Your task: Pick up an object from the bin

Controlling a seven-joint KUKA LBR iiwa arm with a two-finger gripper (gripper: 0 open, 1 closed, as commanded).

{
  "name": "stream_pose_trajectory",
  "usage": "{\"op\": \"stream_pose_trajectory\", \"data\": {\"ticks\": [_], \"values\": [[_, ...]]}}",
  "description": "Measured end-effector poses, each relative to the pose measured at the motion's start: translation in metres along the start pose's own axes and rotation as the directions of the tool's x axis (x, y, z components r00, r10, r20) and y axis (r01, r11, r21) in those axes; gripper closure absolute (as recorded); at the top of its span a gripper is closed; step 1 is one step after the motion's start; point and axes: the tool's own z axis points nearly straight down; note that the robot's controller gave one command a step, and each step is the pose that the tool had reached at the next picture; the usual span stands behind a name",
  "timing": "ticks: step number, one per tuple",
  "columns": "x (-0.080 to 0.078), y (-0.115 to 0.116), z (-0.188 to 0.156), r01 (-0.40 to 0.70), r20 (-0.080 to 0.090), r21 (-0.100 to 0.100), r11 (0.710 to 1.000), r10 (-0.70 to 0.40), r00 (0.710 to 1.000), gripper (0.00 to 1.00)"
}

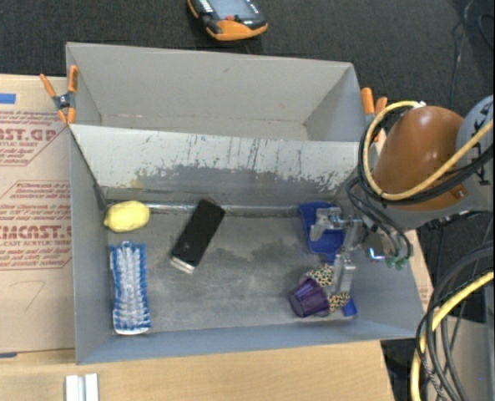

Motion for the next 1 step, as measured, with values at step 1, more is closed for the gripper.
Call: {"op": "stream_pose_trajectory", "data": {"ticks": [1], "values": [[0.0, 0.0, 0.0, 0.0, 0.0, 0.0, 1.0, 0.0, 1.0, 0.0]]}}
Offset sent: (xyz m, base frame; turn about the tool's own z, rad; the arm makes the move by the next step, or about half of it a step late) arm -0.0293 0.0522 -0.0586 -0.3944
